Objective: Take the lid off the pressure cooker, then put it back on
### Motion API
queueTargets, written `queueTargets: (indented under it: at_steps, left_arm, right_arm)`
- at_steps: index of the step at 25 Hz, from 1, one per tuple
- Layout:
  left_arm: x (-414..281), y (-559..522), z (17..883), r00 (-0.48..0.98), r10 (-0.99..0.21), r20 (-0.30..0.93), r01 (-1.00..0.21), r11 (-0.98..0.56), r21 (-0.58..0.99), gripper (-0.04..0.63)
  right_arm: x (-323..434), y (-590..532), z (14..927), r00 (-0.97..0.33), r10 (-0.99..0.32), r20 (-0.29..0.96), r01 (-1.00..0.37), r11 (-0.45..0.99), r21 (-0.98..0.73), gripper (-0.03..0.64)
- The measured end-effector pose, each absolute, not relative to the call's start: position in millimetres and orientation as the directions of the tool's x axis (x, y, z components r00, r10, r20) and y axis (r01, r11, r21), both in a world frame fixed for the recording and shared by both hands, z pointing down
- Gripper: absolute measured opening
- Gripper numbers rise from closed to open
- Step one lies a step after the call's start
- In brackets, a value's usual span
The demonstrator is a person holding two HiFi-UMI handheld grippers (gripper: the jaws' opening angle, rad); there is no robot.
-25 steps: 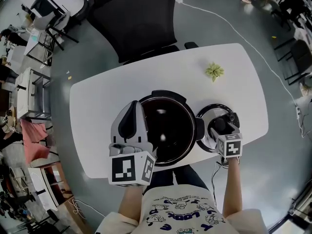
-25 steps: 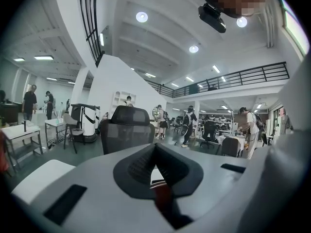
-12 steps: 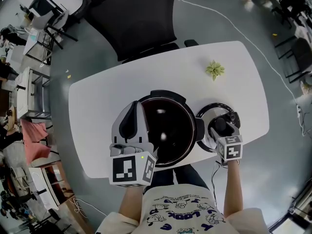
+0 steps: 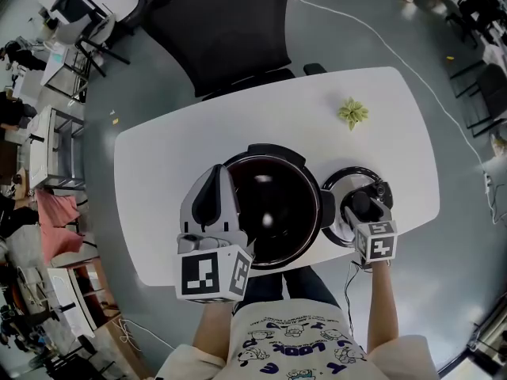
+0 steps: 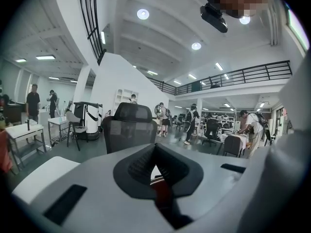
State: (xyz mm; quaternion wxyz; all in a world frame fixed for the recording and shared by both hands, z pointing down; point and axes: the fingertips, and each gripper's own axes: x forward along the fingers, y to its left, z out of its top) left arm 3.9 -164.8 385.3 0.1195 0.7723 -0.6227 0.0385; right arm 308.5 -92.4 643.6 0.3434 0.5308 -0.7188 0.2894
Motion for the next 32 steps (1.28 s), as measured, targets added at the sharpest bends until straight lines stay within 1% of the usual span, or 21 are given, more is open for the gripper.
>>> queueTargets:
  at_steps: [5, 10, 17, 32]
  left_arm:
    - [-1, -160, 386, 0.207, -0.956, 0.208, -0.975, -0.182, 0.131, 0.012]
    - [-5, -157, 382, 0.197, -0.96, 0.202, -0.977, -0.174, 0.126, 0.012]
    - [-4, -153, 375, 0.206, -0.96, 0.188, -0.974, -0.183, 0.135, 0.012]
    - [17, -148, 355, 0.264, -0.952, 0.154, -0.959, -0.242, 0.146, 0.012]
  right_arm:
    - [310, -90, 645, -0.207, -0.548, 0.811, -0.962, 0.266, -0.065, 0.295]
    - [315, -88, 633, -0.225, -0.557, 0.799, -0.967, 0.229, -0.113, 0.295]
    - [325, -77, 602, -0.211, -0.576, 0.79, -0.971, 0.217, -0.101, 0.293]
    - [357, -51, 512, -0.136, -0.634, 0.761, -0.991, 0.085, -0.107, 0.294]
